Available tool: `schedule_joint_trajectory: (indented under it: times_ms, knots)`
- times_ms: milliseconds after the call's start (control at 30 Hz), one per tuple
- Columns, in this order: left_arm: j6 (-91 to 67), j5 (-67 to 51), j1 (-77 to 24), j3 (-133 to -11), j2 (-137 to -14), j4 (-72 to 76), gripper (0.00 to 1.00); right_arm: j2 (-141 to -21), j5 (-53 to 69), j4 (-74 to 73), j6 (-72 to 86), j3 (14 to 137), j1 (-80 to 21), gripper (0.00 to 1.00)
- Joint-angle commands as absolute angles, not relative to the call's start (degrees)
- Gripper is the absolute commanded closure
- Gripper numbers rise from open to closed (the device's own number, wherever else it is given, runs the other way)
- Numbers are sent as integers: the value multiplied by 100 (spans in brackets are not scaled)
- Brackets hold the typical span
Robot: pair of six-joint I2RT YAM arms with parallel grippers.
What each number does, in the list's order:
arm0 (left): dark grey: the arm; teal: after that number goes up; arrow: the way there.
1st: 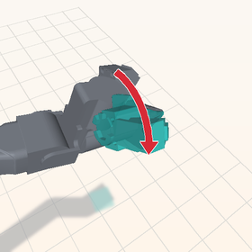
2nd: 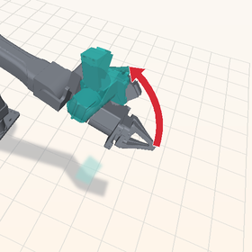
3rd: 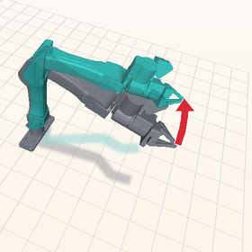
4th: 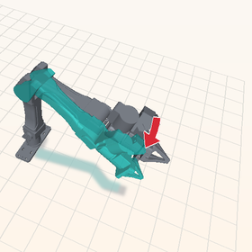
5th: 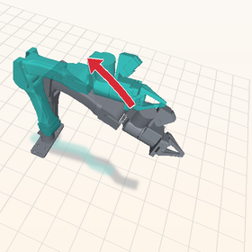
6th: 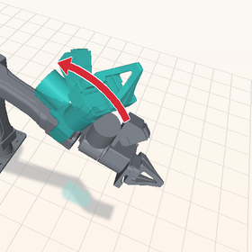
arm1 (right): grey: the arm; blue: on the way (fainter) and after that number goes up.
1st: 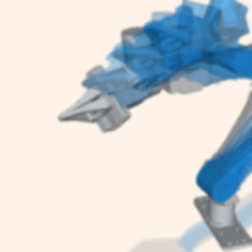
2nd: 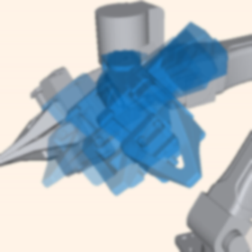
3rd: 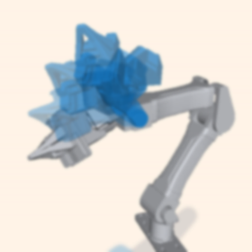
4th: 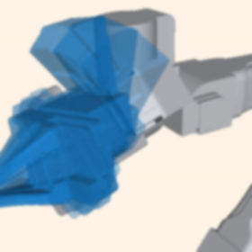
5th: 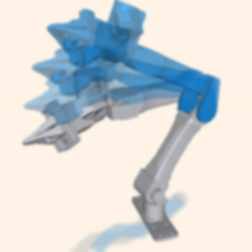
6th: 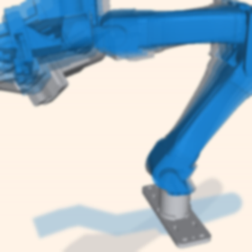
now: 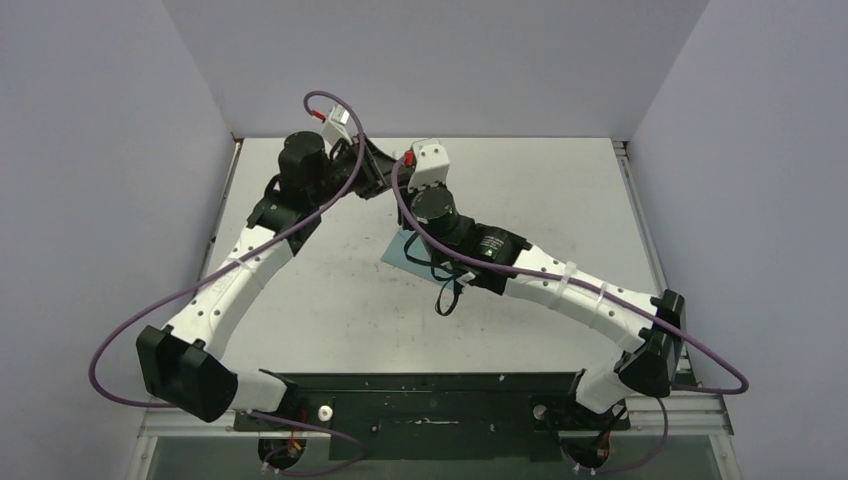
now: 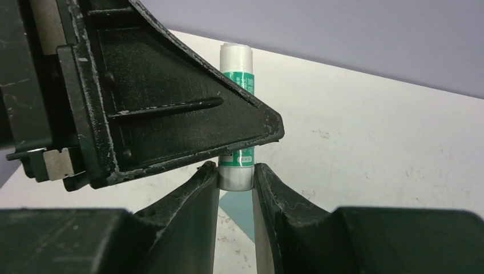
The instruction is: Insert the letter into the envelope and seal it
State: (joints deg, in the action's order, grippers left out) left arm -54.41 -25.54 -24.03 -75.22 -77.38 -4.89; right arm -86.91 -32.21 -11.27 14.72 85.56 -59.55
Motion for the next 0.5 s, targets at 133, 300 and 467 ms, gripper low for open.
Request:
schedule_joint_trajectory:
  times_ms: [133,300,467]
  knots:
    - [-4854,-2605,-2320,-8357,-7595,-815,100,-8173,-2401,-1617,1232,8287,-5856,95]
    - [-4599,-3335,-2169,-8269,-7556,-477,100,-7484,-391,-877,1232,7770,-5314,95]
    - [-4608,-4365,-2128,-8238,-7524,457,100,-6635,1066,553,1232,6686,-4766,95]
